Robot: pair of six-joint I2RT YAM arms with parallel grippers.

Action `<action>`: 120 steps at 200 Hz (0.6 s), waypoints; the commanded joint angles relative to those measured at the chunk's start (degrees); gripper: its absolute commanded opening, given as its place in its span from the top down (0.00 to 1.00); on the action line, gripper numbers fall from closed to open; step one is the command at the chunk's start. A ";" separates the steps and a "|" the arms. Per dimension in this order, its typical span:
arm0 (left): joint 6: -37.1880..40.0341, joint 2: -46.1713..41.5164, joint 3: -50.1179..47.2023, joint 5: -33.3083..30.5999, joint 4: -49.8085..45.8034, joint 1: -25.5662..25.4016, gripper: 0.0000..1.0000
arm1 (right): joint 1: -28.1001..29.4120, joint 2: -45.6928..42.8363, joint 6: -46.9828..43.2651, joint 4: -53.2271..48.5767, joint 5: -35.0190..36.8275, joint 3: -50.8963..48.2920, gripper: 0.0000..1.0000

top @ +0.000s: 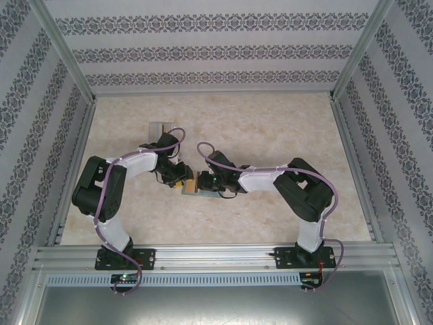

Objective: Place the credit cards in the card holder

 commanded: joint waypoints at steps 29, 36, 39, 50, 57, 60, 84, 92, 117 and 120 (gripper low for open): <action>-1.25 -0.81 -1.55 2.05 1.34 0.52 0.55 | -0.70 -1.73 -1.60 3.14 -1.72 -1.59 0.84; -1.16 -1.18 -1.57 1.96 1.26 0.63 0.55 | -0.85 -2.29 -2.08 2.68 -1.67 -1.74 0.82; -1.31 -1.26 -1.64 1.77 1.11 0.68 0.55 | -0.96 -2.45 -2.25 2.33 -1.57 -1.74 0.82; -1.65 -1.82 -1.72 1.20 0.45 1.25 0.55 | -1.22 -3.33 -2.59 1.43 -1.36 -1.74 0.79; -1.80 -2.35 -1.82 1.14 0.08 1.64 0.55 | -1.24 -4.18 -2.90 0.93 -1.00 -1.82 0.77; -1.92 -2.60 -1.91 1.16 -0.05 1.93 0.55 | -1.26 -4.53 -2.99 0.66 -0.72 -1.83 0.77; -2.28 -5.75 -2.54 0.18 -0.95 3.42 0.51 | -1.19 -7.57 -5.47 -1.65 2.54 -1.36 0.72; -2.11 -6.75 -2.41 -0.33 -1.65 4.02 0.50 | -1.19 -8.00 -6.73 -3.14 3.79 -0.45 0.71; -1.22 -8.57 -2.35 -1.15 -3.50 5.51 0.49 | -1.06 -6.70 -11.01 -8.65 8.32 3.39 0.68; -1.11 -8.65 -2.36 -1.28 -3.62 5.66 0.49 | -1.10 -6.30 -11.35 -9.35 8.72 4.04 0.68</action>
